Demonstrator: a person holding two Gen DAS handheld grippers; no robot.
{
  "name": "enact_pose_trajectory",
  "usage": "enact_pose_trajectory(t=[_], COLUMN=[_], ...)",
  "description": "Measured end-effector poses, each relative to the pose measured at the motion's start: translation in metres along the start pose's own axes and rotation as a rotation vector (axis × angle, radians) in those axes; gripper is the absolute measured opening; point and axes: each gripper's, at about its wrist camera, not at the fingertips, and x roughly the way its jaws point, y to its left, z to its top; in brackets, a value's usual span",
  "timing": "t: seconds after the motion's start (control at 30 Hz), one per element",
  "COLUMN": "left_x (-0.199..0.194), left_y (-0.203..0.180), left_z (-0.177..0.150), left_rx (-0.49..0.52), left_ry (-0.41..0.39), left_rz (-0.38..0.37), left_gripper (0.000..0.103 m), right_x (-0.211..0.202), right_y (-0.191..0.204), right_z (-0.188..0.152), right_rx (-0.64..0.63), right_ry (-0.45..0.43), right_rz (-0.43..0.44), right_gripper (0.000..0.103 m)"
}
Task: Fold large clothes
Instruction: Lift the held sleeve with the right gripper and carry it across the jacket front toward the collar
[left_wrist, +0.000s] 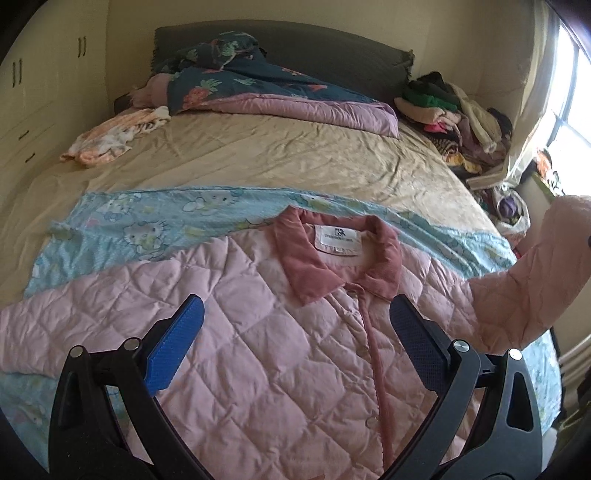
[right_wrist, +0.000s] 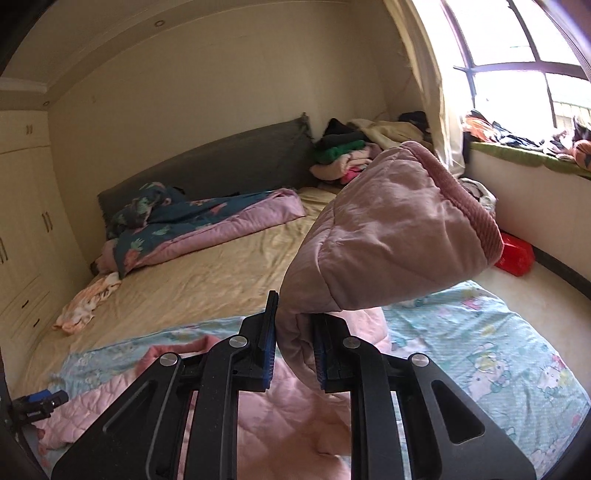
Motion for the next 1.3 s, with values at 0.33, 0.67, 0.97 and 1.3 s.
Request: enact_pose_trajectory(t=[0.33, 0.67, 0.97, 1.3], left_x=[-0.006, -0.002, 0.010, 0.018], left_y=[0.041, 0.074, 0.098, 0.109], left_z=[0.010, 0.006, -0.007, -0.025], left_rx=[-0.072, -0.146, -0.213, -0.278], left_ry=[-0.016, 0.001, 0.040, 0.064], left_rz=[-0.014, -0.040, -0.080, -0.157], left_gripper=[0.094, 0.094, 0.094, 0.094], right_x=[0.010, 0.031, 0.056, 0.087], right_y=[0.071, 0.134, 0.187, 0.233], right_z=[-0.003, -0.029, -0.073, -0.144], right_rx=[-0.074, -0.139, -0.198, -0.249], right_ry=[0.006, 0.041, 0.106, 0.233], right_rz=[0.076, 0.148, 0.223, 0.280], right_gripper=[0.016, 0.016, 0.016, 0.016])
